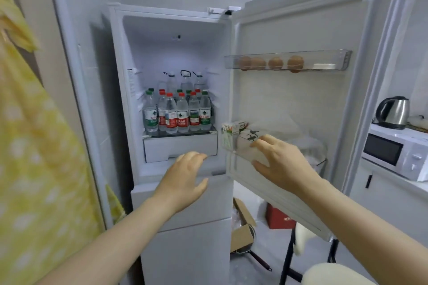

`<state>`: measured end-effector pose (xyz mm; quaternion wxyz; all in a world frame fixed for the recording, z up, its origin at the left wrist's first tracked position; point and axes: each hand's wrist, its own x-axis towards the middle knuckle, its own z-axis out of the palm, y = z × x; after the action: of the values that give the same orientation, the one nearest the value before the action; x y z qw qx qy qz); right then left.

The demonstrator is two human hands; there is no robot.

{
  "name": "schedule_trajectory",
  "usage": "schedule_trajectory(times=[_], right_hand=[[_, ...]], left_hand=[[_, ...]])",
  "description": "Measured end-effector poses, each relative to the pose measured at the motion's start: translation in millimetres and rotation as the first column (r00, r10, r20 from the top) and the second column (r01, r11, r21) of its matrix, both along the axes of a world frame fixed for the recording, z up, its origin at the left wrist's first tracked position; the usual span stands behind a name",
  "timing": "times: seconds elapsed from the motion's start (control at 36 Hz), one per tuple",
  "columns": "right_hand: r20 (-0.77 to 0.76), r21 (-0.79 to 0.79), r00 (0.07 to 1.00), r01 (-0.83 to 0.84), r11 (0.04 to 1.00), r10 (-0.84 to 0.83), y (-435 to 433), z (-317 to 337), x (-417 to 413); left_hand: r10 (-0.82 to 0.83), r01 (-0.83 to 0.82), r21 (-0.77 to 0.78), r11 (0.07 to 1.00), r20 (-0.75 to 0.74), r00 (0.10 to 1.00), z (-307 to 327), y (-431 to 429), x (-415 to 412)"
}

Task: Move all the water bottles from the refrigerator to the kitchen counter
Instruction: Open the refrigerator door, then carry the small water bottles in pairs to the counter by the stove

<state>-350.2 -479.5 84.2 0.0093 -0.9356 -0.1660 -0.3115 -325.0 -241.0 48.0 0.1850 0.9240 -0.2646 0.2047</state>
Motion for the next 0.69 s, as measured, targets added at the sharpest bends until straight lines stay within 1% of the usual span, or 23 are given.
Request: schedule_trajectory(times=[0.17, 0.31, 0.44, 0.69], right_hand=[[-0.071, -0.035, 0.997, -0.039, 0.999, 0.036, 51.6, -14.7, 32.6], [-0.119, -0.055, 0.992, -0.049, 0.997, 0.043, 77.0, -26.6, 68.8], [-0.137, -0.054, 0.989, -0.061, 0.997, 0.054, 91.3, -32.0, 115.9], [-0.146, -0.040, 0.988, -0.063, 0.997, 0.056, 99.0, -22.3, 216.4]], left_hand=[[0.067, -0.067, 0.013, 0.998, -0.040, 0.997, -11.1, 53.1, 15.2], [0.125, -0.127, -0.024, 0.992, -0.060, 0.990, -20.4, 82.9, 41.4], [0.161, -0.172, -0.118, 0.978, -0.102, 0.982, -29.9, 98.1, 78.0], [0.219, -0.233, -0.123, 0.965, -0.117, 0.969, -32.5, 104.9, 165.3]])
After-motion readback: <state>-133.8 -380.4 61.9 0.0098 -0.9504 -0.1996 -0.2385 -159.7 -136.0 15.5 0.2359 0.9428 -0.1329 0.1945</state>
